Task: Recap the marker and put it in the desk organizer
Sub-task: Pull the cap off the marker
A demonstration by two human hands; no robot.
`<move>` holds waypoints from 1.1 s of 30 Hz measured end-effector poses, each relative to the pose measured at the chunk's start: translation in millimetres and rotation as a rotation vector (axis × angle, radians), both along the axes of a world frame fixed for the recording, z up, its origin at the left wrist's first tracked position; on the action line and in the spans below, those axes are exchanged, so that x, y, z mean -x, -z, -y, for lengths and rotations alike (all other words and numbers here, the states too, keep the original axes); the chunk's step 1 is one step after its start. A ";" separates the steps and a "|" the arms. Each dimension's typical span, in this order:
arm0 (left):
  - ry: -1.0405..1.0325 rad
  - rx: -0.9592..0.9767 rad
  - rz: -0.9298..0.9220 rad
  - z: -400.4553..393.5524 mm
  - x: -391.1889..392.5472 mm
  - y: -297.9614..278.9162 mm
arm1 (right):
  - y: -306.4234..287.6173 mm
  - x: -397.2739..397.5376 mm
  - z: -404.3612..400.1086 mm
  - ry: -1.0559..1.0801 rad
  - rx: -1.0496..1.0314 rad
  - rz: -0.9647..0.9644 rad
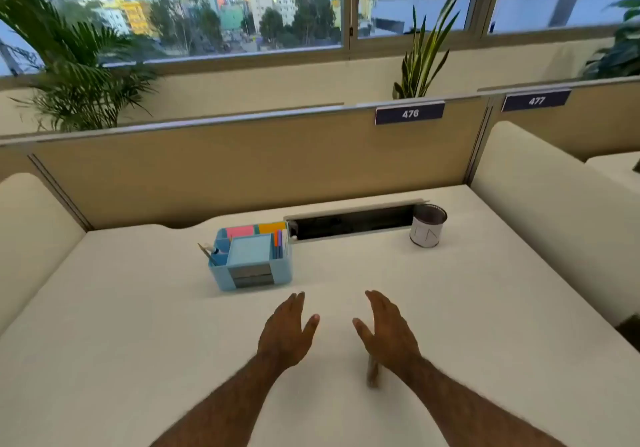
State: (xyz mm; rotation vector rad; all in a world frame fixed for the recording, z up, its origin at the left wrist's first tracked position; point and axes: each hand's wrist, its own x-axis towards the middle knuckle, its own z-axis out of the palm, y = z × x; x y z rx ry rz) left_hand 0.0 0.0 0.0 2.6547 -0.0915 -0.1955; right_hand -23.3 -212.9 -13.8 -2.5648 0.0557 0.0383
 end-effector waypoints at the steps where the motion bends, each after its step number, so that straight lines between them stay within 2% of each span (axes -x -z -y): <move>1: 0.046 -0.027 -0.053 -0.7 5.3 6.4 | 6.2 5.3 2.2 0.015 0.000 -0.028; 5: 0.112 -0.058 -0.172 0.8 21.6 24.6 | 18.6 24.3 3.1 0.182 0.021 -0.093; 10: 0.110 -0.036 -0.178 8.4 41.7 38.3 | 28.1 44.7 -7.0 0.278 0.167 -0.171; 14: 0.133 0.016 -0.141 15.6 57.5 45.0 | 36.7 46.8 -4.7 0.280 0.034 -0.245; 17: 0.157 0.075 -0.085 21.3 65.3 49.1 | 43.9 44.3 -1.3 0.309 -0.142 -0.238; 21: -0.039 0.452 -0.192 37.8 59.9 43.3 | 48.0 46.5 -8.2 0.223 -0.410 -0.203; 26: -0.222 0.822 -0.365 46.2 46.3 29.5 | 44.5 45.9 -23.7 0.130 -0.653 -0.337; 33: -0.312 0.998 -0.462 35.6 33.7 39.5 | 44.9 33.3 -32.6 0.045 -0.760 -0.403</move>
